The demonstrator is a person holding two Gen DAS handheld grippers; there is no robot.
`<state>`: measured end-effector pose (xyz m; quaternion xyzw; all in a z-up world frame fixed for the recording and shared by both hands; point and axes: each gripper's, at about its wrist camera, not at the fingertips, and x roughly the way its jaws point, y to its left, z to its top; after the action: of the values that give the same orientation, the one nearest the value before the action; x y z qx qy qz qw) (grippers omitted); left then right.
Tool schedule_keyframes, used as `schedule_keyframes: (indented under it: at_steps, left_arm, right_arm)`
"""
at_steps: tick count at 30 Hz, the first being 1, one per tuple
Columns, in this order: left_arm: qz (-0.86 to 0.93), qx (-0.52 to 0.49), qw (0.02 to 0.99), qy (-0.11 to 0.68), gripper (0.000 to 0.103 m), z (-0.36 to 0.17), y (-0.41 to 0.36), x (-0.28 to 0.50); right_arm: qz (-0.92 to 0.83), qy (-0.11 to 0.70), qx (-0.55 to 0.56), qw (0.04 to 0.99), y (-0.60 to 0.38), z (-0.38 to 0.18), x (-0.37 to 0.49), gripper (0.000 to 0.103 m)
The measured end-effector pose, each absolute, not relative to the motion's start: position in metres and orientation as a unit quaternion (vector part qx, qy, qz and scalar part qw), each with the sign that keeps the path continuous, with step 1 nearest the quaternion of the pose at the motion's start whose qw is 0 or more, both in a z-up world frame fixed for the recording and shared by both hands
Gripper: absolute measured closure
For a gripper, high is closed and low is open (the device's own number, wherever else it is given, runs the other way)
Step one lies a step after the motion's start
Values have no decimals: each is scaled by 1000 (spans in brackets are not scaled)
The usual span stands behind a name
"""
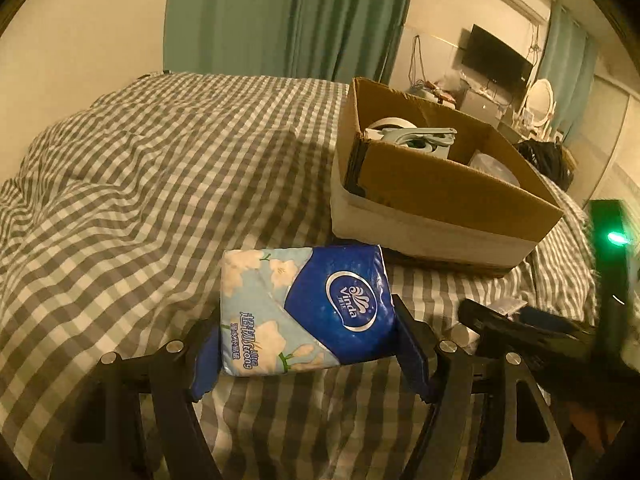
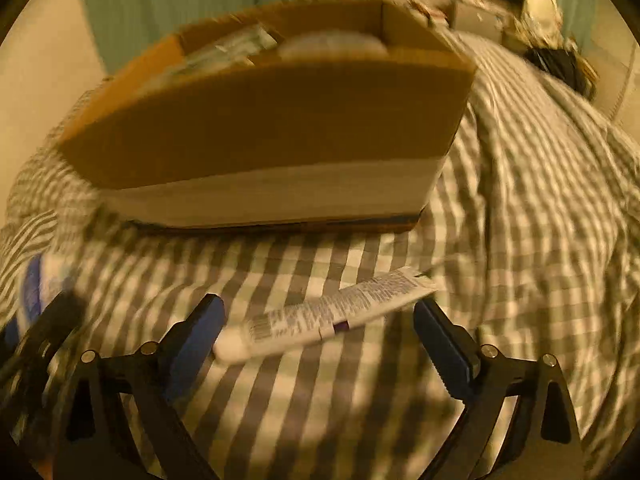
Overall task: Organize objects
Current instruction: 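Grasp the blue tissue pack with the left tool while the right tool grasps the white ointment tube, then lower the tissue pack and ointment tube into the cardboard box and release both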
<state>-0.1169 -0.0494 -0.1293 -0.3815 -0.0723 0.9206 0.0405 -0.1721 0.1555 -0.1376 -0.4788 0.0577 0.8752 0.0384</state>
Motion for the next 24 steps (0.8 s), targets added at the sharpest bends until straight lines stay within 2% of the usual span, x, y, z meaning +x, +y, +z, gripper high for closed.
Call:
schedule_keyframes:
  at_steps: [2, 4, 6, 7, 9, 12, 14, 21, 24]
  left_arm:
    - [920, -383, 44, -74, 28, -130, -51, -117]
    - [919, -383, 45, -76, 28, -130, -51, -119]
    - [918, -385, 50, -79, 28, -130, -51, -118]
    - [916, -389, 55, -81, 28, -131, -49, -118]
    - [915, -390, 62, -84, 28, -131, -48, -116]
    - [916, -389, 66, -72, 28, -128, -40, -112]
    - [917, -389, 69, -60, 28, -128, -32, -109]
    - [908, -412, 77, -26, 28, -133, -7, -89]
    - [903, -419, 87, -37, 28, -126, -2, -80]
  right_arm:
    - [866, 74, -492, 42, 156, -148, -183, 8]
    - [868, 47, -493, 37, 148, -153, -186, 17]
    - [874, 17, -485, 21, 140, -150, -181, 39]
    - [878, 7, -478, 5, 137, -146, -176, 46]
    - [881, 9, -473, -20, 137, -139, -167, 57]
    - [882, 10, -469, -46, 141, -131, -151, 67]
    - [883, 6, -466, -57, 143, -124, -140, 84]
    - [892, 3, -445, -77, 163, -93, -103, 85]
    - [898, -3, -431, -82, 169, -79, -89, 85]
